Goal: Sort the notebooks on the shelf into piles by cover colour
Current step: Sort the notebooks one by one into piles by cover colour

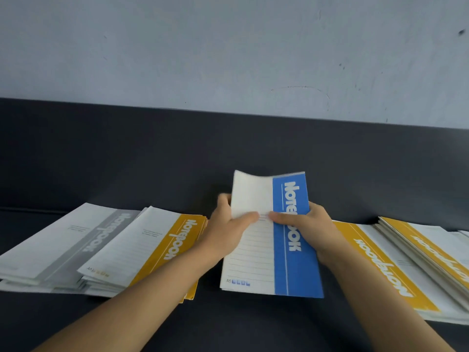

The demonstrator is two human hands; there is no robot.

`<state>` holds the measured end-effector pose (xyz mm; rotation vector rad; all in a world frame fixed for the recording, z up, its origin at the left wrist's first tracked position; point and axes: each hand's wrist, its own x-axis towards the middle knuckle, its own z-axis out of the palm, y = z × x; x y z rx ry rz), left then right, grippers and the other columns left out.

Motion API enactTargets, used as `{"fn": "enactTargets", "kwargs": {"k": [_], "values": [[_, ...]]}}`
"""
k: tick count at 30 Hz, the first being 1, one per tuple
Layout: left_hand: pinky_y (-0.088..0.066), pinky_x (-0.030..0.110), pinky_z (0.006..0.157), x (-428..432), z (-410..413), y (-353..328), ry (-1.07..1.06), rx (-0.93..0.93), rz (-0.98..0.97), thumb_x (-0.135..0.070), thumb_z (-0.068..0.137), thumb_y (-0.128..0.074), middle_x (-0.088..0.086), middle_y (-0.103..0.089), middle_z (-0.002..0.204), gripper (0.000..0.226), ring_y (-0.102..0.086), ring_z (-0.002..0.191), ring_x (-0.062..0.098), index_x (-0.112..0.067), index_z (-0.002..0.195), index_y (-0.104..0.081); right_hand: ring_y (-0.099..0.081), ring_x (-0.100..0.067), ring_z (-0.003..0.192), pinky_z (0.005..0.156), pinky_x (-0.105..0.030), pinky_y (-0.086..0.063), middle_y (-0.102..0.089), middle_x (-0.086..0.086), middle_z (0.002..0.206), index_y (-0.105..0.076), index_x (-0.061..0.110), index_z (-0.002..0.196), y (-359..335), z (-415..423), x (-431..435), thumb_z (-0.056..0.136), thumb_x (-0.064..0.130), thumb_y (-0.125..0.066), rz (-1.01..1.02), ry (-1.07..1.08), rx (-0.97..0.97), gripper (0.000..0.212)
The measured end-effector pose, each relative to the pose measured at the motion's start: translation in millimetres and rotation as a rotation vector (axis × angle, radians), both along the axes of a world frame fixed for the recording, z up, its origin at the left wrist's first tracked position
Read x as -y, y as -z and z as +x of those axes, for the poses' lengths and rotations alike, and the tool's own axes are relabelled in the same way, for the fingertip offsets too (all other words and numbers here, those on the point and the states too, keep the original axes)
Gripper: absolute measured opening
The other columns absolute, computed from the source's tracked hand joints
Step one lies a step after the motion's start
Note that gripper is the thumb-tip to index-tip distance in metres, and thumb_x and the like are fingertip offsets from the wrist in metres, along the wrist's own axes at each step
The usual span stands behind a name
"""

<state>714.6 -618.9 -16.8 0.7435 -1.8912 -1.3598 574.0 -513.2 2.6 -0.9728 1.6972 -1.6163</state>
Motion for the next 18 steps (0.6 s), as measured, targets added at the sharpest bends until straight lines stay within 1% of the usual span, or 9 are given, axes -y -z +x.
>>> {"fn": "enactTargets", "kwargs": {"k": [2,4,6,8,10,13,15,16,18], "values": [[-0.058,0.031,0.076,0,-2,2,0.012,0.184,0.061,-0.028,0.088,-0.07,0.001,-0.064,0.113,0.043,-0.066,0.094,0.013,-0.016,0.12,-0.044,-0.072,-0.023,0.068,0.054,-0.03,-0.055,-0.074,-0.007,0.082,-0.062,0.011,0.09,3,-6,1,0.073,0.014,-0.082,0.153,0.042,-0.071,0.026],[-0.054,0.028,0.083,1,-3,6,0.005,0.435,-0.124,-0.032,0.084,-0.073,-0.001,-0.055,0.127,0.054,-0.06,0.105,0.013,-0.017,0.128,-0.046,-0.069,-0.021,0.071,0.055,-0.029,-0.051,-0.072,-0.008,0.086,-0.06,0.011,0.088,10,-14,3,0.07,0.014,-0.084,0.283,0.108,-0.189,0.03],[-0.048,0.026,0.087,3,1,4,-0.036,0.627,-0.354,-0.037,0.08,-0.075,-0.001,-0.039,0.139,0.07,-0.051,0.116,0.016,-0.017,0.138,-0.042,-0.066,-0.023,0.081,0.061,-0.031,-0.051,-0.068,-0.008,0.095,-0.056,0.008,0.097,20,-22,7,0.065,0.02,-0.087,0.435,0.185,-0.325,0.047],[-0.046,0.028,0.093,10,9,-6,-0.053,0.681,-0.447,-0.043,0.08,-0.073,-0.001,-0.039,0.141,0.071,-0.048,0.122,0.017,-0.019,0.139,-0.044,-0.064,-0.023,0.088,0.067,-0.033,-0.052,-0.065,-0.008,0.102,-0.052,0.005,0.11,27,-27,9,0.061,0.031,-0.089,0.58,0.229,-0.428,0.066],[-0.045,0.03,0.095,18,22,-20,-0.033,0.721,-0.399,-0.048,0.08,-0.072,-0.002,-0.05,0.134,0.063,-0.051,0.12,0.016,-0.02,0.133,-0.052,-0.061,-0.019,0.09,0.066,-0.031,-0.049,-0.061,-0.008,0.11,-0.047,0.004,0.119,26,-26,7,0.061,0.042,-0.086,0.7,0.257,-0.524,0.08],[-0.048,0.031,0.091,35,47,-38,-0.089,0.842,-0.41,-0.055,0.079,-0.069,-0.001,-0.057,0.122,0.058,-0.055,0.109,0.017,-0.02,0.124,-0.056,-0.052,-0.023,0.11,0.078,-0.032,-0.047,-0.047,-0.01,0.13,-0.04,0.009,0.129,21,-20,2,0.069,0.057,-0.075,0.824,0.29,-0.803,0.085],[-0.05,0.035,0.092,51,66,-44,-0.168,0.936,-0.46,-0.057,0.079,-0.067,0.0,-0.057,0.129,0.068,-0.056,0.114,0.02,-0.017,0.132,-0.053,-0.044,-0.026,0.124,0.096,-0.037,-0.045,-0.039,-0.009,0.141,-0.04,0.014,0.137,21,-17,3,0.076,0.056,-0.069,0.73,0.292,-0.952,0.08],[-0.05,0.036,0.091,60,77,-45,-0.205,0.983,-0.478,-0.058,0.079,-0.066,0.001,-0.057,0.13,0.07,-0.056,0.114,0.021,-0.017,0.133,-0.052,-0.043,-0.025,0.127,0.1,-0.037,-0.043,-0.039,-0.007,0.144,-0.04,0.016,0.139,21,-13,6,0.08,0.049,-0.068,0.607,0.262,-0.925,0.074],[-0.05,0.034,0.086,79,100,-46,-0.267,1.067,-0.476,-0.06,0.078,-0.065,0.0,-0.059,0.126,0.067,-0.057,0.111,0.021,-0.017,0.128,-0.053,-0.05,-0.023,0.122,0.098,-0.036,-0.044,-0.048,-0.004,0.138,-0.046,0.017,0.136,15,7,14,0.083,0.039,-0.069,0.337,0.178,-0.627,0.062]]}}
